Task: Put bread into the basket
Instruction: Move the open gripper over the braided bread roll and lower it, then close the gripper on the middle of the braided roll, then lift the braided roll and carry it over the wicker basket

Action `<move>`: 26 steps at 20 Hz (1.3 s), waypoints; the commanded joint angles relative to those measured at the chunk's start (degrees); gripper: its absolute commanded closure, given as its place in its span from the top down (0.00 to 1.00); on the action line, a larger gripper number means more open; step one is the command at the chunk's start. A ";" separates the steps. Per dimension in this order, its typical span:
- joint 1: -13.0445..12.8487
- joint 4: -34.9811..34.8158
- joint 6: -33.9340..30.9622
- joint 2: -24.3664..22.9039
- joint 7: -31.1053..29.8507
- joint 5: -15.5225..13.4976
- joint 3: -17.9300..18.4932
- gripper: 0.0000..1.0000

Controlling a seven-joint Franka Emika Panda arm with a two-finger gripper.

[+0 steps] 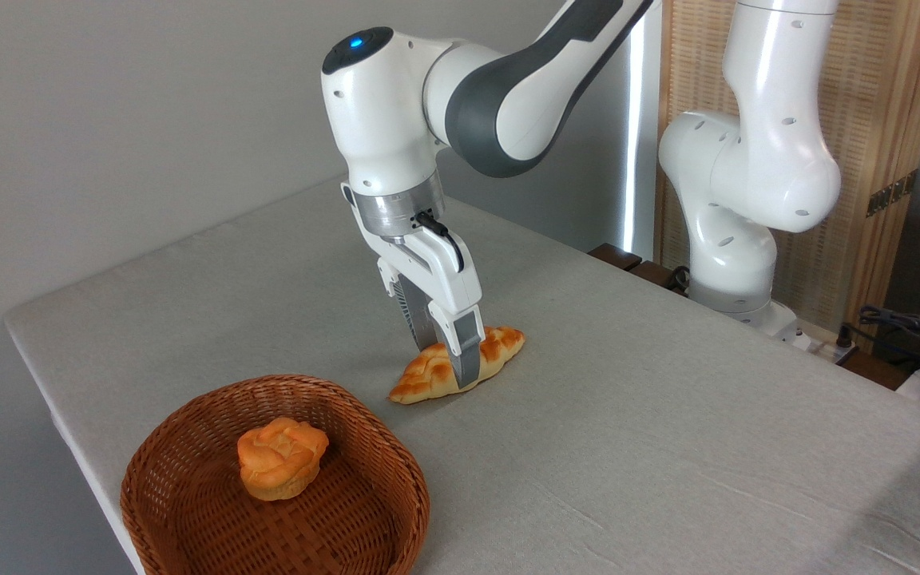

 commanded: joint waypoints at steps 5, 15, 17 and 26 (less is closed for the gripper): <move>-1.80 -0.54 1.16 0.94 1.73 0.76 0.45 0.72; -1.81 -0.54 1.16 0.85 3.32 0.76 0.54 0.46; -1.81 -0.45 1.16 0.94 3.32 0.76 0.54 0.46; -1.54 4.99 0.37 -0.73 3.50 0.32 2.91 0.47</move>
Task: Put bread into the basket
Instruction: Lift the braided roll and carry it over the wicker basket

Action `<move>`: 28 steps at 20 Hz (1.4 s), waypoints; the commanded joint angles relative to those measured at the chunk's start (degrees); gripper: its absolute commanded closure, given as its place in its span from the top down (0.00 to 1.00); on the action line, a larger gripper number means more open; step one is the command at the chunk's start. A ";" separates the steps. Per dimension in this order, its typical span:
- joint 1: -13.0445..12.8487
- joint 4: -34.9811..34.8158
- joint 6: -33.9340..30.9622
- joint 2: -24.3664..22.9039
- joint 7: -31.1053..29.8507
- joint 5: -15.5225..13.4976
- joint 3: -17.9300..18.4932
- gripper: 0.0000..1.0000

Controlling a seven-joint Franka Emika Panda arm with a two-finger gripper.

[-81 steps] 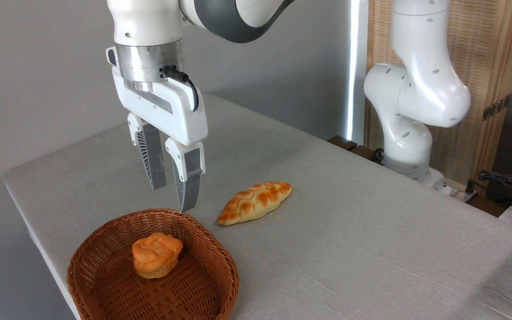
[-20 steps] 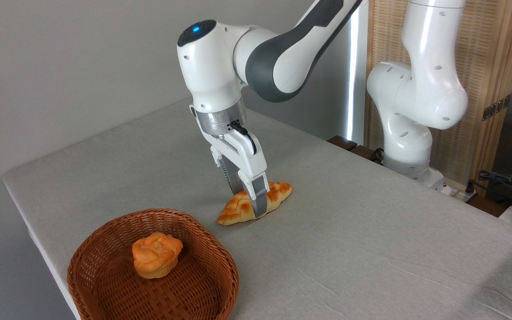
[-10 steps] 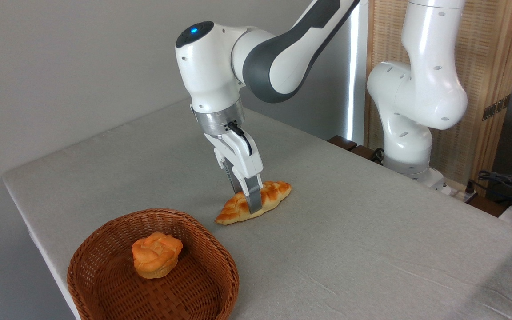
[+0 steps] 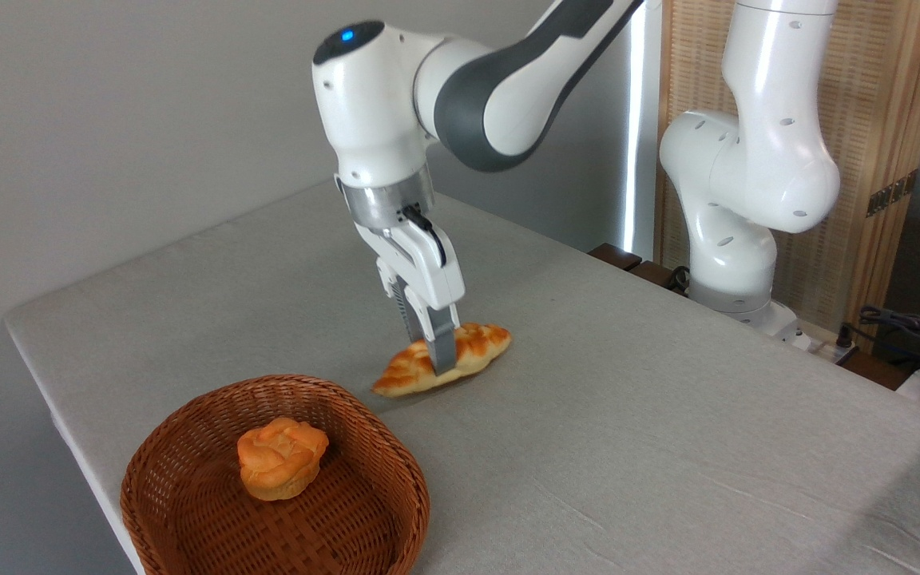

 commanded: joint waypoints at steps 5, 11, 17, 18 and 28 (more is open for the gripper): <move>-0.12 9.35 1.00 -1.14 2.05 -2.25 4.93 0.47; -0.03 12.45 14.78 2.28 4.08 -5.42 8.62 0.47; 0.23 13.94 27.18 8.34 3.99 -5.42 9.59 0.54; 0.23 14.03 28.50 9.57 3.99 -5.33 10.81 0.56; 0.23 14.47 33.53 13.80 3.82 -5.33 12.84 1.00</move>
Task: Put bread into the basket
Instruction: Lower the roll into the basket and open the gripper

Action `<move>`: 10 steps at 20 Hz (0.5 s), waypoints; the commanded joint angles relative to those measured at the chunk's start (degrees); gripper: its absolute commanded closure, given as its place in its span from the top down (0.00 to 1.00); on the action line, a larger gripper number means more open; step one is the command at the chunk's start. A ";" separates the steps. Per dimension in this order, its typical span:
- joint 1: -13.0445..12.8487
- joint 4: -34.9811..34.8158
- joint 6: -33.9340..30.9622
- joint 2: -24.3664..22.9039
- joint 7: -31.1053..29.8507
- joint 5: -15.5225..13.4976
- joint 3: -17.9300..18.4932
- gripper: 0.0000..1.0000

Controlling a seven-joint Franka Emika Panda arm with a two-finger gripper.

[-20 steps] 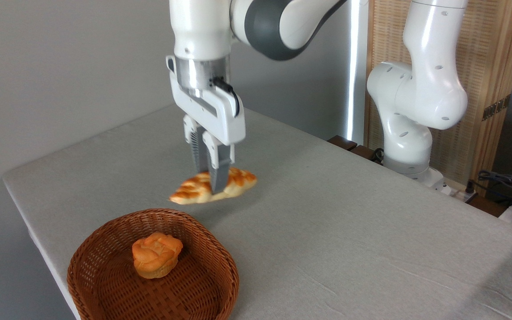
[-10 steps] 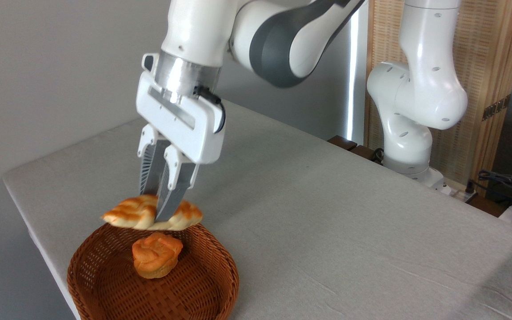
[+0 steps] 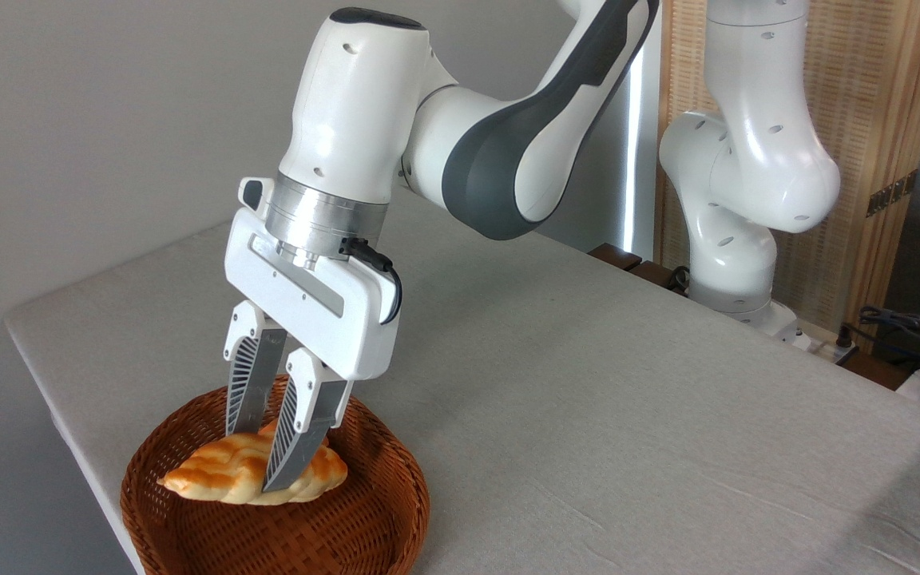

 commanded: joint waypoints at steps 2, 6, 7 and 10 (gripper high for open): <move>-0.19 0.94 0.42 0.80 0.94 -0.87 0.62 1.00; -0.10 0.85 0.33 0.80 0.76 -0.87 0.71 1.00; -0.19 0.85 0.24 0.80 0.93 -0.87 0.71 1.00; -0.19 0.85 0.15 1.15 1.11 -0.43 0.71 1.00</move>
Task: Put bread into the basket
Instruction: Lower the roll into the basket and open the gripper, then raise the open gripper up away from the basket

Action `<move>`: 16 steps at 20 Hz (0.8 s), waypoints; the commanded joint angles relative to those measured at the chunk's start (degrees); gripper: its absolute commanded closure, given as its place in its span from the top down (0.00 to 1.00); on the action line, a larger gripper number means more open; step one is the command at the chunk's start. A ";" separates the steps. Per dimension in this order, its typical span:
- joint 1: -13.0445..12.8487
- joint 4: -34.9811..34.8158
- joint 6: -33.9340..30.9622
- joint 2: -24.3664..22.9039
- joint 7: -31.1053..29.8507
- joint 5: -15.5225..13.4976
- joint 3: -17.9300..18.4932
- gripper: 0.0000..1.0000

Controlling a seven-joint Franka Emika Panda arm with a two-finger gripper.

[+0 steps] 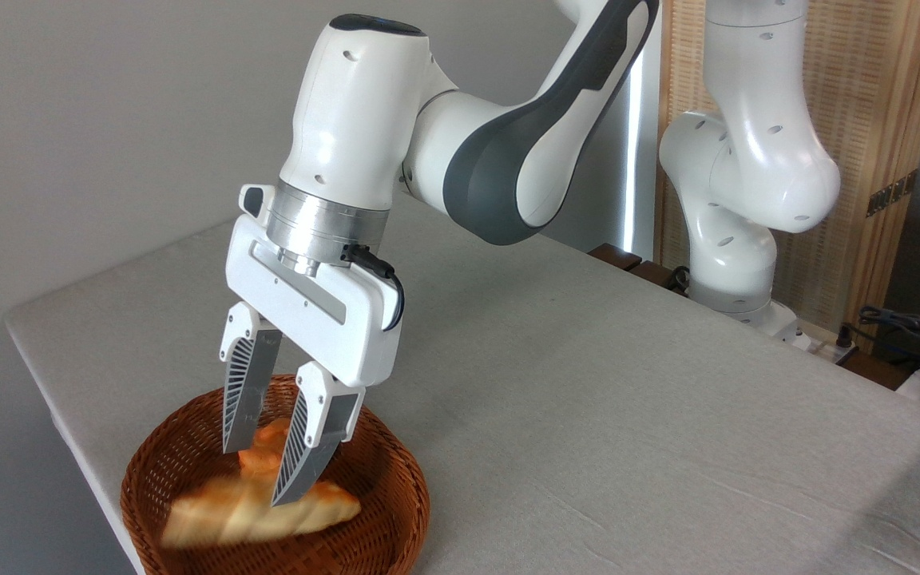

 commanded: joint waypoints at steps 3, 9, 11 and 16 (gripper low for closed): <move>-0.18 0.78 0.07 0.68 0.85 -0.43 0.43 1.00; -0.44 2.17 -5.63 -1.95 -3.44 -0.26 -0.18 1.00; -0.44 6.64 -12.72 -2.30 -4.07 -0.26 -0.36 1.00; -0.88 15.45 -31.20 -2.48 -4.16 -0.78 -0.62 1.00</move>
